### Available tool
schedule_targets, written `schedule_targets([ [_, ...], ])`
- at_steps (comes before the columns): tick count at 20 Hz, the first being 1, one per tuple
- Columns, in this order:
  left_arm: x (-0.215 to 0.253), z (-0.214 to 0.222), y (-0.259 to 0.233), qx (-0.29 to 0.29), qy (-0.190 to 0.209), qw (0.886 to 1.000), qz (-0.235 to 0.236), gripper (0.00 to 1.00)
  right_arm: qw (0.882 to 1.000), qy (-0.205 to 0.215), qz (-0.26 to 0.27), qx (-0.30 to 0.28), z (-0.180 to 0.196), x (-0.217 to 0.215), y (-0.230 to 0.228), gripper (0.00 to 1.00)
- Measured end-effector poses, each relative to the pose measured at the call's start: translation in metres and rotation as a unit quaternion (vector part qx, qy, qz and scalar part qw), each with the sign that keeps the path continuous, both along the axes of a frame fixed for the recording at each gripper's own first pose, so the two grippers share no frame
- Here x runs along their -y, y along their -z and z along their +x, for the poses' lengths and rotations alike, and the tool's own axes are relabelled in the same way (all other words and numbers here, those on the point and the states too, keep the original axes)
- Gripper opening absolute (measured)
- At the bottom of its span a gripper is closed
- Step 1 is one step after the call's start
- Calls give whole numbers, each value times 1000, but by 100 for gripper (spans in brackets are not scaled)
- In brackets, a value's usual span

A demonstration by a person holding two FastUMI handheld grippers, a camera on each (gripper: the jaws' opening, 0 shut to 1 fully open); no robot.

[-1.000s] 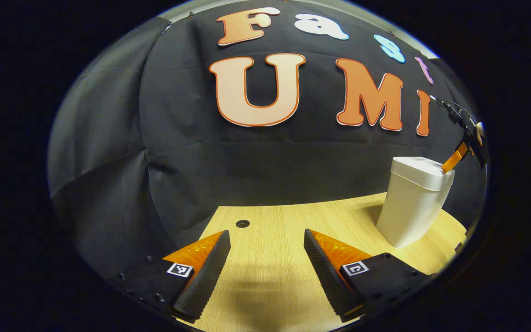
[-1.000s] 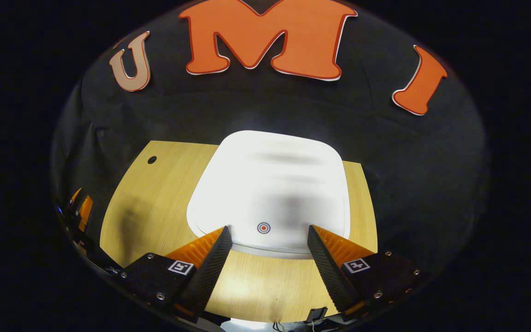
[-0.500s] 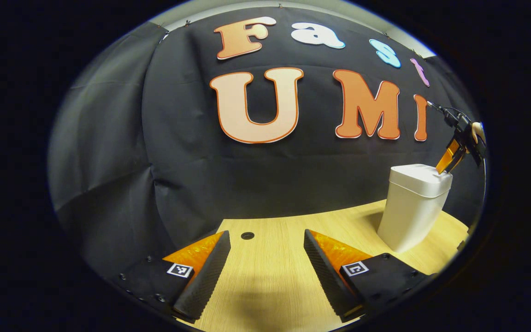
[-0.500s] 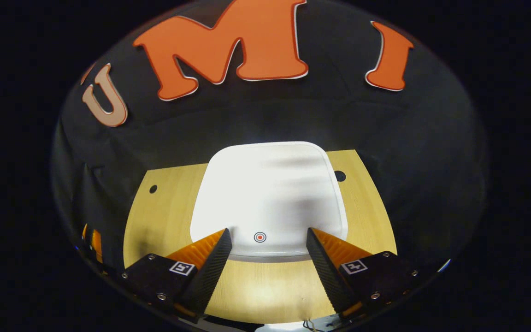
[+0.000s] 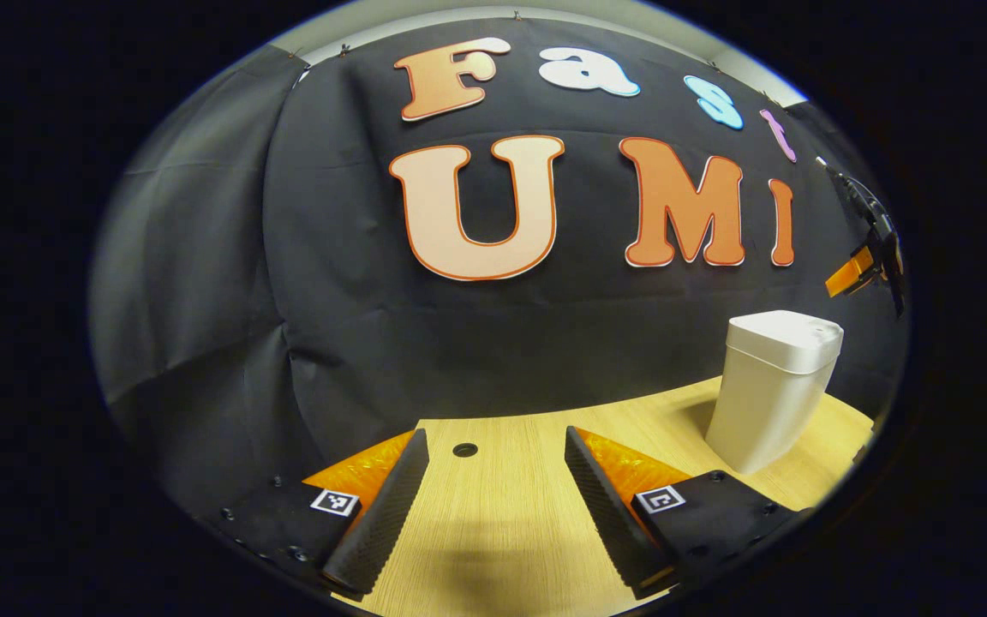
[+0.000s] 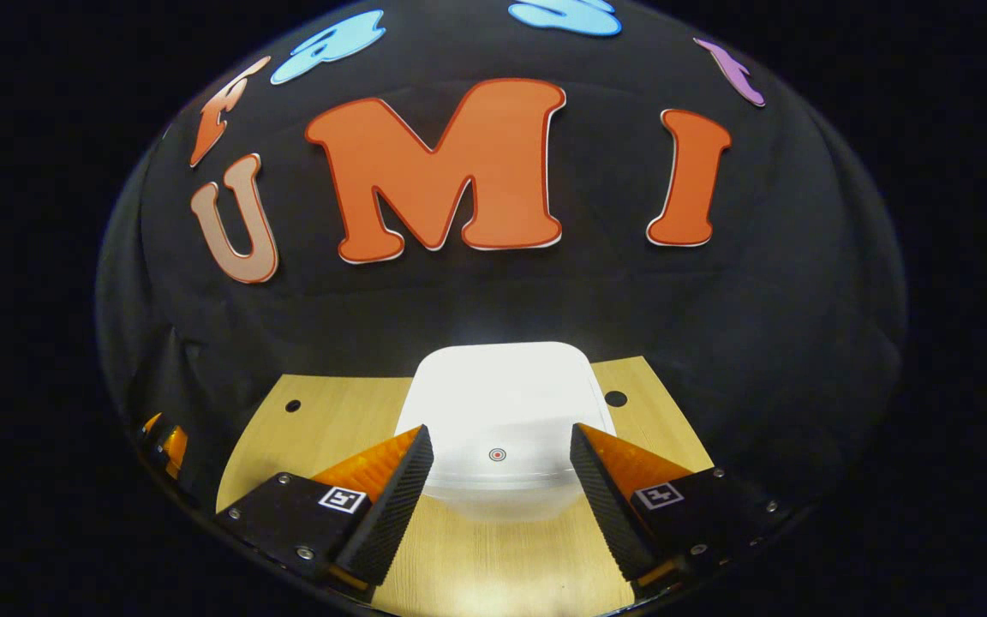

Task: Press the lid of the desktop garbage bin to open it, pick up the crumpled paper on the desktop and throw it into the bin, then pick up the pop can on the desktop and drop it into the bin, and finally close the garbage bin lid.

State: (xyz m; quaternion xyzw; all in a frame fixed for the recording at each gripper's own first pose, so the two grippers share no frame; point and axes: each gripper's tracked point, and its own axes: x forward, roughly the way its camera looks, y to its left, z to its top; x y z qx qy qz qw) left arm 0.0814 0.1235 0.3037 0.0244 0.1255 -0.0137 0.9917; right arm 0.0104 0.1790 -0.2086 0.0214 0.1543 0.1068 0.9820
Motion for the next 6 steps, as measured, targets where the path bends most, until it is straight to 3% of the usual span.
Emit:
schedule_targets([
  [6, 1, 0, -1, 0, 4, 1000, -5, 100, 997, 28, 25, 64, -37, -3, 6, 98],
])
